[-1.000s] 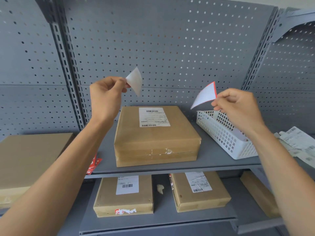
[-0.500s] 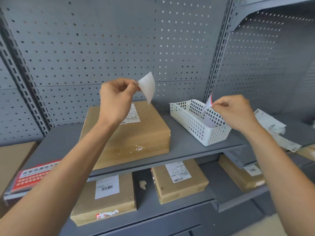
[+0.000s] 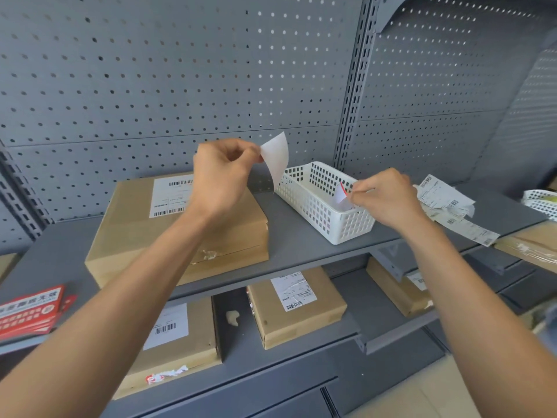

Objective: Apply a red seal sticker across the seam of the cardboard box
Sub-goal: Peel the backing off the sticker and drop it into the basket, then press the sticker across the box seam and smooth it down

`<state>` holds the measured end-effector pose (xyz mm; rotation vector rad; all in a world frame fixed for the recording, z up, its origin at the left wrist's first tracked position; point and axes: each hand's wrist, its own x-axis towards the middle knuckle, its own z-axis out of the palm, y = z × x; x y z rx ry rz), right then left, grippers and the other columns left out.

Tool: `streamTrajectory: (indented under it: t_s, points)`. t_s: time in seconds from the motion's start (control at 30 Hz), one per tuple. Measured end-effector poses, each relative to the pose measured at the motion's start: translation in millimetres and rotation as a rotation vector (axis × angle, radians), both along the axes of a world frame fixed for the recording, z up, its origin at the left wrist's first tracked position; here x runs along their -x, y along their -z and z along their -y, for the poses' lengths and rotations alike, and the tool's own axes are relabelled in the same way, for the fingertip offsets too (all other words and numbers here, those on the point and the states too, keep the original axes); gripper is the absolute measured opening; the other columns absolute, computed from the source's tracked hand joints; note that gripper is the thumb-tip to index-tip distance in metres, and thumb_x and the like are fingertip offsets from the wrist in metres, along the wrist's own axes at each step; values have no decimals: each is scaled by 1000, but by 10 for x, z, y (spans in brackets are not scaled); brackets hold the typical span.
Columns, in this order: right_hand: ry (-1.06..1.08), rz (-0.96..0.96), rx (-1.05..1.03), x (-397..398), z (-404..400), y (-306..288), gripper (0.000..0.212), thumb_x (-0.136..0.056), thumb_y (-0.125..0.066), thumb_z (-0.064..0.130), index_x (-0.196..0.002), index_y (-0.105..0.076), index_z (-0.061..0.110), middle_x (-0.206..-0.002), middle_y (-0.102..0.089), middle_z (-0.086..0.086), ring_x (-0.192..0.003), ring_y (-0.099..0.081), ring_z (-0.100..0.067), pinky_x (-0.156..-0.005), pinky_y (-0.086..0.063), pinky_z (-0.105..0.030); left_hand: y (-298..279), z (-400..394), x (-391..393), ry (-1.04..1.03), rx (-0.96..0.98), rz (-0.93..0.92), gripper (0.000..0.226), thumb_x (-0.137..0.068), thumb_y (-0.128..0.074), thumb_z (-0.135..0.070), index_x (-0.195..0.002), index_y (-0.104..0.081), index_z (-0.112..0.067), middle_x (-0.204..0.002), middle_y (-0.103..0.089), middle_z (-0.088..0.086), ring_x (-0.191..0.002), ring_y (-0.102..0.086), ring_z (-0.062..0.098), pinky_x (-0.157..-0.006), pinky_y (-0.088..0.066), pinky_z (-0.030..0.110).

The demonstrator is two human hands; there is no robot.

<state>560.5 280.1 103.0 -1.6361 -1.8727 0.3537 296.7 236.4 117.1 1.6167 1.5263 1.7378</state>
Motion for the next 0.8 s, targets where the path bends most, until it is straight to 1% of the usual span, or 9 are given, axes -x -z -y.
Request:
streamTrajectory:
  t_s: [0.13, 0.23, 0.33, 0.43, 0.5, 0.6, 0.63, 0.7, 0.8]
  points:
    - [16, -12, -11, -31, -7, -5, 10, -85, -74, 25, -77, -81, 26, -108, -78, 6, -115, -54, -20, -104, -41, -52, 12, -29, -31, 4, 5, 1, 23, -92, -64, -14, -75, -78, -21, -76, -77, -15, -72, -67, -6, -72, -48, 11]
    - [7, -39, -33, -25, 3, -41, 19, -84, -78, 27, -67, -73, 34, -104, -78, 5, -120, -54, -23, -103, -42, -54, 21, -39, -51, -9, 8, 0, 22, -93, -64, -15, -76, -79, -19, -77, -77, -14, -72, -67, -4, -73, -50, 14]
    - [-22, -100, -48, 44, 24, -116, 22, -83, -80, 27, -64, -71, 35, -99, -77, 6, -111, -63, -26, -101, -46, -54, 19, -35, -64, -17, 10, -5, 22, -93, -64, -16, -78, -79, -20, -77, -77, -16, -73, -67, -7, -71, -48, 10]
    - [-99, -192, -76, 197, 77, -222, 8, -87, -75, 27, -80, -80, 27, -88, -75, 11, -86, -66, -11, -86, -54, -39, 5, -16, -68, -36, 3, -9, 21, -94, -64, -15, -79, -79, -18, -79, -77, -15, -69, -64, -11, -68, -45, 7]
    - [-172, -232, -83, 359, 141, -295, 12, -91, -71, 28, -89, -81, 21, -86, -75, 13, -80, -66, 0, -71, -51, -26, -2, 2, -63, -65, -10, -27, 21, -94, -64, -17, -80, -80, -17, -79, -76, -14, -65, -62, -10, -67, -43, 7]
    - [-268, -264, -57, 642, 190, -353, 20, -94, -65, 32, -91, -79, 18, -78, -75, 10, -70, -67, 1, -69, -52, -20, 4, 40, -35, -133, -65, -83, 20, -95, -63, -22, -82, -79, -20, -79, -73, -20, -70, -63, -5, -71, -46, 15]
    - [-308, -291, -38, 760, 205, -367, 22, -95, -64, 33, -90, -79, 17, -77, -75, 8, -65, -68, 1, -69, -55, -21, 4, 74, -5, -162, -89, -107, 20, -95, -63, -24, -83, -78, -21, -78, -72, -22, -71, -63, -4, -72, -47, 17]
    - [-365, -353, -8, 937, 225, -382, 24, -96, -62, 35, -92, -77, 17, -84, -77, 4, -68, -74, -7, -82, -61, -36, -4, 139, 14, -204, -136, -171, 20, -96, -62, -25, -86, -78, -19, -76, -69, -23, -68, -60, -6, -69, -45, 21]
    - [-435, -394, 7, 1184, 281, -429, 28, -98, -58, 40, -97, -76, 19, -92, -78, 5, -73, -77, -12, -88, -59, -47, 0, 258, 112, -295, -259, -290, 22, -95, -61, -23, -83, -77, -15, -80, -71, -16, -76, -64, 4, -73, -49, 30]
